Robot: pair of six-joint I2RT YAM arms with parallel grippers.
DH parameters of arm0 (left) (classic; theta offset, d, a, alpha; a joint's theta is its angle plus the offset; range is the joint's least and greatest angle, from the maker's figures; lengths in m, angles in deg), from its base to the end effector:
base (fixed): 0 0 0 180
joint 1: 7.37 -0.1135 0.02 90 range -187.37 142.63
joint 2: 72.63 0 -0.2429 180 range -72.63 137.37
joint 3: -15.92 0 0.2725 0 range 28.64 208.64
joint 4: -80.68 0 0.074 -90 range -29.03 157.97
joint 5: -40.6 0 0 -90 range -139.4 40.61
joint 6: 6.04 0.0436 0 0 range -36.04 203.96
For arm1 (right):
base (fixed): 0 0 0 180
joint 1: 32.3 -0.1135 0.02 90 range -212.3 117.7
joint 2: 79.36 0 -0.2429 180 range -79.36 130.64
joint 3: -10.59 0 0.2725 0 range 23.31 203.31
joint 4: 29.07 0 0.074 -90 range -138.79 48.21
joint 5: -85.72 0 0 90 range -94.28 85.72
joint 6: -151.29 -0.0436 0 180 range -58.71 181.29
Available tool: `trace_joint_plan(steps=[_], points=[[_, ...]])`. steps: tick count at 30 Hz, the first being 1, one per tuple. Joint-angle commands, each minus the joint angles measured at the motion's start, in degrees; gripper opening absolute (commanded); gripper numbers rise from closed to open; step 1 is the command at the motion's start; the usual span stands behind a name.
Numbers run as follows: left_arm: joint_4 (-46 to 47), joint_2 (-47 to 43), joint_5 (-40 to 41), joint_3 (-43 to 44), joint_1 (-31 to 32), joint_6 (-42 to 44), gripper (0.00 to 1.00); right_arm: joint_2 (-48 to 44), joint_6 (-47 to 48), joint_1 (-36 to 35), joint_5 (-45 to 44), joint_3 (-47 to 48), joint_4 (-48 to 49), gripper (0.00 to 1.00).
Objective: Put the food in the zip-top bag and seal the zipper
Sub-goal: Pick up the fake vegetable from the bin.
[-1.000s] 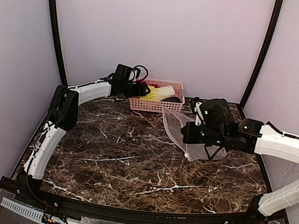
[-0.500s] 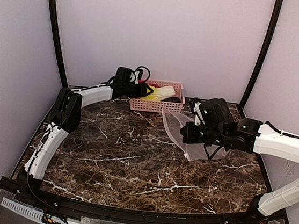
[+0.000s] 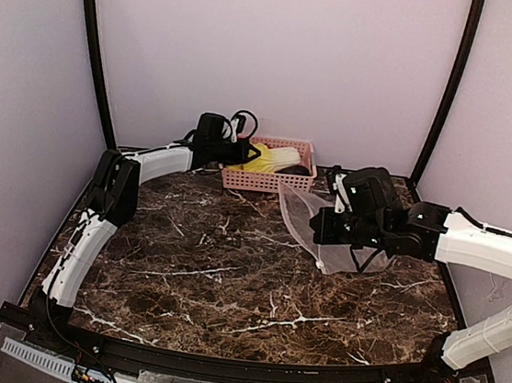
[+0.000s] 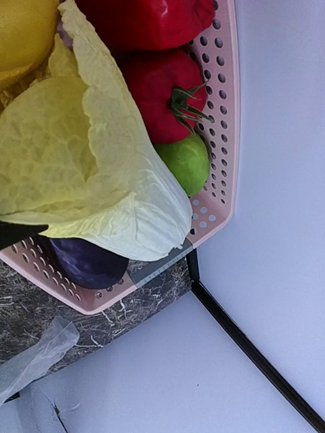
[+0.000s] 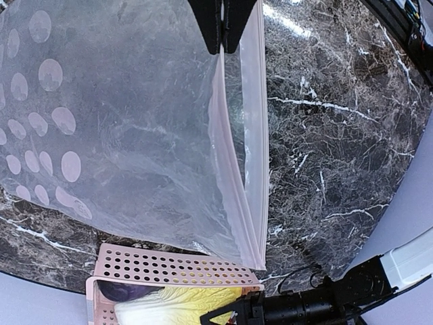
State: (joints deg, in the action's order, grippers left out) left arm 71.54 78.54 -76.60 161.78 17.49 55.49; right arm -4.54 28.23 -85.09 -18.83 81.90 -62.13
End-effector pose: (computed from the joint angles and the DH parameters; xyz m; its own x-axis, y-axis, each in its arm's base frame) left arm 0.5481 -0.2759 0.1773 -0.5687 -0.2038 -0.7969 0.5738 0.5958 -0.5619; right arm 0.2033 0.2496 0.2620 -0.6559 0.0093 -0.7548 -0.3473 0.8841 0.3127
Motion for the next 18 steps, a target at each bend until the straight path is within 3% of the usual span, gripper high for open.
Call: trace_joint_plan(steps=[1,11,18], points=[[3.17,-7.55,-1.48,0.71,-0.16,1.35,0.01,-2.27,-0.33,0.53,-0.75,-0.81,1.55,0.00],[4.76,-18.96,-2.74,-2.35,0.36,2.44,0.01,-4.39,-1.13,1.00,-2.03,-1.95,1.28,0.00],[3.92,-28.00,-2.46,-11.05,1.97,6.16,0.01,-4.78,-1.64,1.33,-2.80,-2.03,1.26,0.00]])
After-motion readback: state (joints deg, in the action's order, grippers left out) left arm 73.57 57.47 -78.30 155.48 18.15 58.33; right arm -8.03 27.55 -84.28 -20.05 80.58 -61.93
